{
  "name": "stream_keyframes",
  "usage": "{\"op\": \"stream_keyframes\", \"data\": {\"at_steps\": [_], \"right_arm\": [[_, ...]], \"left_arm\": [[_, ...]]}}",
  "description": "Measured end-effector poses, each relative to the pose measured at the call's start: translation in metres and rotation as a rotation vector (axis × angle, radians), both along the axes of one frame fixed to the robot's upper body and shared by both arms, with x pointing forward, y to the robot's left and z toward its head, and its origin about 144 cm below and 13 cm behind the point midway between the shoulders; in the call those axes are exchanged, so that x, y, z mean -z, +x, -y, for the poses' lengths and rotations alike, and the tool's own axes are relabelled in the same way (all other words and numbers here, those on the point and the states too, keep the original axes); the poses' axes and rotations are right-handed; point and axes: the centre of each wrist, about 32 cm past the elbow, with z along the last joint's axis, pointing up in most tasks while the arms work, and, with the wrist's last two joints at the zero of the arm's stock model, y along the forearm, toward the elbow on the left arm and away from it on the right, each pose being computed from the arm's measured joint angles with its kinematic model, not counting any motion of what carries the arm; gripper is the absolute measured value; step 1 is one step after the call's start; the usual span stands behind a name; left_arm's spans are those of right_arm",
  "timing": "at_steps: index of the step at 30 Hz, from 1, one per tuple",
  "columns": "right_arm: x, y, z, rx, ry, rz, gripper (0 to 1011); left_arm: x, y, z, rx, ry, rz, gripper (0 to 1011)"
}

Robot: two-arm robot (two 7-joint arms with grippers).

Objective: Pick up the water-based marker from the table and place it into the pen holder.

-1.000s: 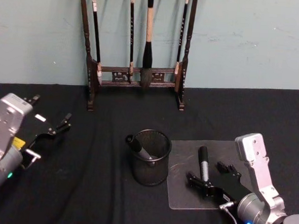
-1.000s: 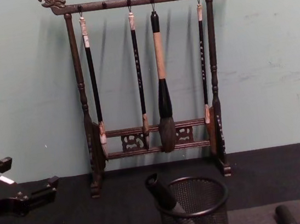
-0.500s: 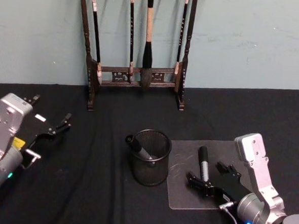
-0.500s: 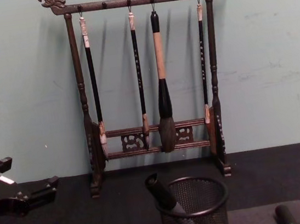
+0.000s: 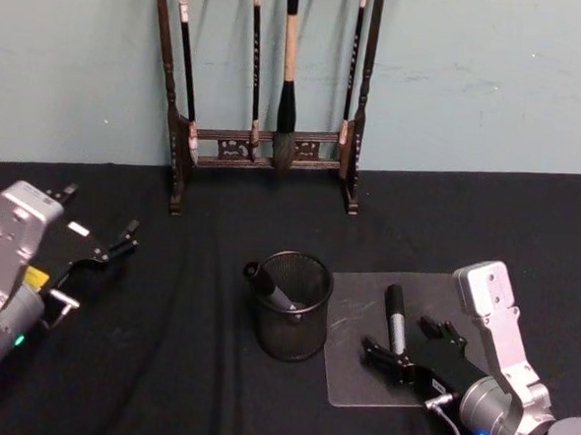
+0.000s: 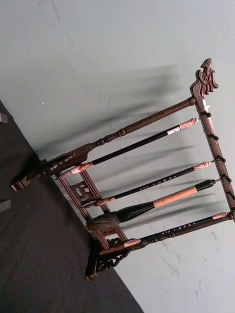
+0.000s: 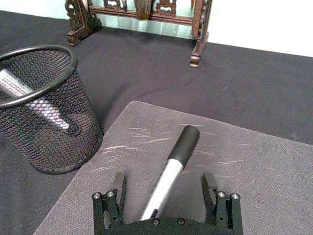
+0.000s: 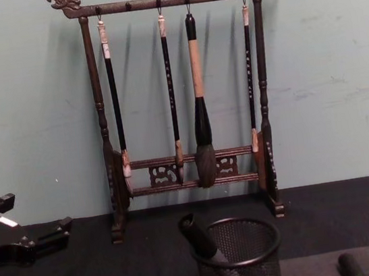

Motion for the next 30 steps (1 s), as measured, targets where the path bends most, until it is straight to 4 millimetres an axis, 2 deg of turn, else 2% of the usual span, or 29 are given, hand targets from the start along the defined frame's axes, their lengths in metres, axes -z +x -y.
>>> {"op": "stream_keyframes", "data": {"at_steps": [10, 13, 14, 16, 18, 19, 21, 25, 26, 27, 28, 29, 30], "right_arm": [[0.0001, -0.0001, 0.0000, 0.001, 0.000, 0.000, 993], [0.0001, -0.0001, 0.0001, 0.002, 0.000, -0.001, 869], [0.0001, -0.0001, 0.0001, 0.002, 0.000, -0.001, 869], [0.0001, -0.0001, 0.0001, 0.003, 0.000, -0.001, 746], [0.0000, -0.0001, 0.0001, 0.003, 0.000, -0.001, 689], [0.0000, -0.0001, 0.0001, 0.003, -0.001, -0.001, 592], [-0.0001, -0.0001, 0.0001, 0.003, 0.000, -0.001, 567], [-0.0002, -0.0001, 0.0001, 0.003, 0.000, -0.001, 386], [-0.0002, -0.0001, 0.0001, 0.003, 0.000, -0.001, 386], [-0.0002, -0.0001, 0.0000, 0.003, 0.000, -0.001, 342], [-0.0003, -0.0001, 0.0000, 0.003, 0.000, -0.001, 257], [-0.0003, -0.0001, 0.0000, 0.003, 0.000, -0.001, 213], [-0.0003, -0.0001, 0.0000, 0.003, 0.000, -0.001, 213]], "left_arm": [[0.0000, 0.0000, 0.0000, 0.000, 0.000, 0.000, 1009], [0.0000, 0.0000, 0.0000, 0.000, 0.000, 0.000, 1009], [0.0000, 0.0000, 0.0000, 0.000, 0.000, 0.000, 1009], [0.0000, 0.0000, 0.0000, 0.000, 0.000, 0.000, 1009], [0.0000, 0.0000, 0.0000, 0.000, 0.000, 0.000, 1009], [0.0000, 0.0000, 0.0000, 0.000, 0.000, 0.000, 1009], [0.0000, 0.0000, 0.0000, 0.000, 0.000, 0.000, 1009], [0.0000, 0.0000, 0.0000, 0.000, 0.000, 0.000, 1009], [0.0000, 0.0000, 0.0000, 0.000, 0.000, 0.000, 1009], [0.0000, 0.0000, 0.0000, 0.000, 0.000, 0.000, 1009], [0.0000, 0.0000, 0.0000, 0.000, 0.000, 0.000, 1009], [0.0000, 0.0000, 0.0000, 0.000, 0.000, 0.000, 1009], [0.0000, 0.0000, 0.0000, 0.000, 0.000, 0.000, 1009]]}}
